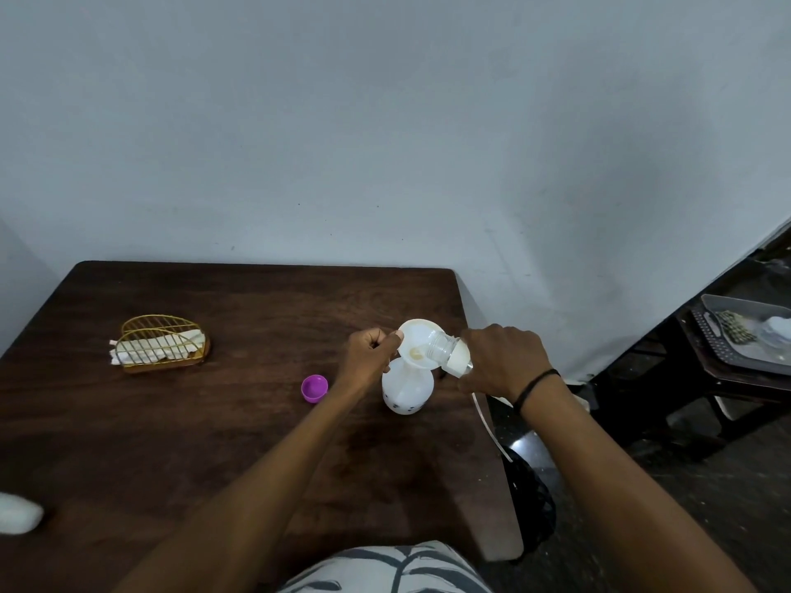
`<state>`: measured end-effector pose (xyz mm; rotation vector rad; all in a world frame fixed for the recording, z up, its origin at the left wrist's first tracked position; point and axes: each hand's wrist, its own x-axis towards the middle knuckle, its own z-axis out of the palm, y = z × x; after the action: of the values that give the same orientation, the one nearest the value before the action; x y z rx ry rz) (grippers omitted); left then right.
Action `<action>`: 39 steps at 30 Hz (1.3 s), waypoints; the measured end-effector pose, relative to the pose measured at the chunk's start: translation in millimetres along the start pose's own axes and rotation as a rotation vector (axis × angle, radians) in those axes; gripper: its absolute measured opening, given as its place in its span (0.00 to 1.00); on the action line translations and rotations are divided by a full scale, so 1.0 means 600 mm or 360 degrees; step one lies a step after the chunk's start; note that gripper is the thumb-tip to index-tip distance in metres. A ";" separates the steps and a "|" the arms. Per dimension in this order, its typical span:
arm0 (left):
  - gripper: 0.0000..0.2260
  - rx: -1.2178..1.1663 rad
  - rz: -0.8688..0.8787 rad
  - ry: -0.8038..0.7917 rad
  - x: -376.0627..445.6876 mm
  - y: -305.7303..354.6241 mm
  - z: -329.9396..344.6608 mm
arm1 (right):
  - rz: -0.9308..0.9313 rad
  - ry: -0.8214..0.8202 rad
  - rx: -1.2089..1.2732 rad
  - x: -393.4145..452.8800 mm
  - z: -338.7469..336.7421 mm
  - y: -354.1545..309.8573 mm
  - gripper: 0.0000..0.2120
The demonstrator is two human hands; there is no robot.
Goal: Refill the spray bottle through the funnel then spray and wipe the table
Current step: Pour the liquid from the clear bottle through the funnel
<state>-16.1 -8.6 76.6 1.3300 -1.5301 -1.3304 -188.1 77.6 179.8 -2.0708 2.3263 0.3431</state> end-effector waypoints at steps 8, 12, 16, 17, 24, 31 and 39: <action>0.18 -0.0016 0.0021 -0.0009 0.000 0.004 0.000 | -0.0022 -0.0017 -0.0007 0.004 -0.001 0.001 0.25; 0.17 -0.0011 0.0024 -0.0012 0.002 0.002 0.001 | -0.0033 -0.0020 -0.0010 0.007 0.001 0.001 0.26; 0.19 -0.0035 0.0046 -0.0014 0.007 -0.004 0.002 | -0.0027 0.0010 -0.0032 0.010 0.002 0.001 0.24; 0.19 -0.0029 0.0048 -0.0012 0.007 -0.004 0.002 | -0.0029 0.0016 -0.0039 0.010 0.002 0.001 0.24; 0.18 -0.0030 0.0067 -0.0018 0.006 -0.003 0.004 | -0.0019 0.0011 -0.0055 0.014 0.003 0.001 0.25; 0.18 -0.0023 0.0074 -0.0010 0.010 -0.007 0.004 | -0.0026 0.0060 -0.0103 0.017 0.008 0.000 0.25; 0.19 -0.0030 0.0104 0.0000 0.009 -0.010 0.006 | -0.0039 0.0066 -0.0162 0.018 0.005 -0.004 0.25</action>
<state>-19.1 -12.8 69.1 1.2581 -1.5444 -1.3010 -187.6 67.1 174.8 -2.1696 2.3521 0.4312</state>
